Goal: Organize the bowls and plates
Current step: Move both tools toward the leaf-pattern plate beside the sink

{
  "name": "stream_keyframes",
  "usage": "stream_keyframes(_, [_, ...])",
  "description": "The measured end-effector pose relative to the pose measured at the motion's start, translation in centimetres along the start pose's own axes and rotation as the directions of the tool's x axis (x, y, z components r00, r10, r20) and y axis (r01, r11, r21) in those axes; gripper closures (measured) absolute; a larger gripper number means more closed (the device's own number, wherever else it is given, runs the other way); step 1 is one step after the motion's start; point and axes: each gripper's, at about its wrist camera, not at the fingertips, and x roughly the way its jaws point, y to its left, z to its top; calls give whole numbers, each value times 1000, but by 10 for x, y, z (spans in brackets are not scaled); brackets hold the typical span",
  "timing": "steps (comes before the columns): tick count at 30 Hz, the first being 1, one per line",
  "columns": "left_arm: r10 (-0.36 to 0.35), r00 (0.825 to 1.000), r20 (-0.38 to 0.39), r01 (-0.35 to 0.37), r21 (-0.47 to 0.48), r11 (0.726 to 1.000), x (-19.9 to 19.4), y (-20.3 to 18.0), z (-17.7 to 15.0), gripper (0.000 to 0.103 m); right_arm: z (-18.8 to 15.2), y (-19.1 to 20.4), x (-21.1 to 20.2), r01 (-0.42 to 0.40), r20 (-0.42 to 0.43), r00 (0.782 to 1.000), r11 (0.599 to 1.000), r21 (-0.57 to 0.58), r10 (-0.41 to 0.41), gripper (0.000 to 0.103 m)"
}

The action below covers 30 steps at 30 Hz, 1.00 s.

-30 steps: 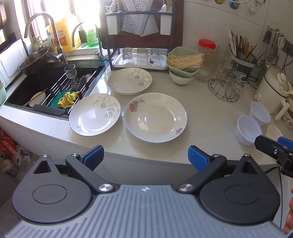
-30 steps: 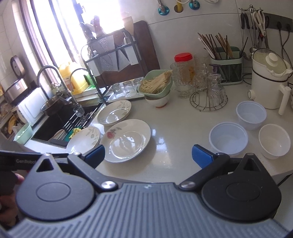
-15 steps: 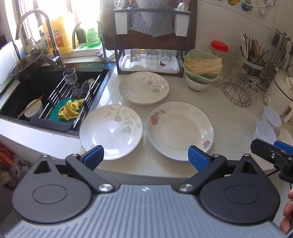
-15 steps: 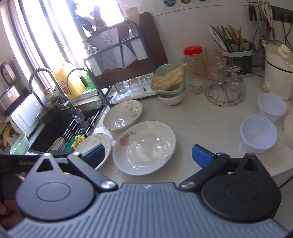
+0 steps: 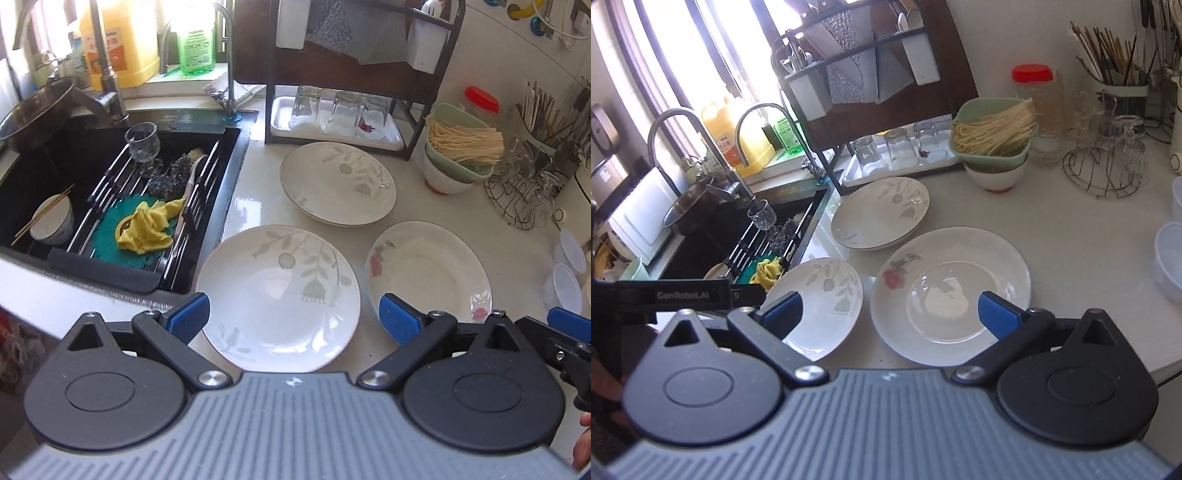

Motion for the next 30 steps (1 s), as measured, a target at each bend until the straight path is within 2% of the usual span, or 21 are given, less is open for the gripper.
stream_keyframes(5, [-31,1000,3,31,6,1000,23,33,13,3,-4,18,29,2,-31,1000,999,35,-1,0])
stream_keyframes(9, [-32,999,-44,32,-4,999,49,63,19,3,-10,34,58,5,-76,997,998,62,-1,2])
stream_keyframes(10, [-34,998,-52,34,-4,999,55,70,20,3,-9,38,63,0,-77,997,997,76,6,5])
stream_keyframes(13, [-34,997,-70,35,9,999,69,90,20,3,-5,47,71,-32,-50,998,992,120,38,5])
stream_keyframes(15, [-37,997,-74,39,24,999,78,102,19,4,-5,55,83,-40,-65,997,992,123,48,6])
stream_keyframes(19, [-38,995,-87,42,37,998,96,116,18,4,-10,67,111,-16,-142,989,992,124,34,23])
stream_keyframes(24, [-75,991,-113,79,30,996,118,123,18,7,-21,63,134,63,-217,976,985,162,-27,29])
stream_keyframes(26, [-83,989,-122,89,44,995,125,123,19,10,-23,57,140,98,-231,971,977,188,-53,39])
stream_keyframes(28, [-107,985,-132,114,46,992,133,123,20,14,-26,54,143,125,-238,969,968,216,-72,41])
stream_keyframes(30, [-130,981,-144,138,44,989,140,122,22,18,-29,51,147,126,-247,967,962,242,-64,48])
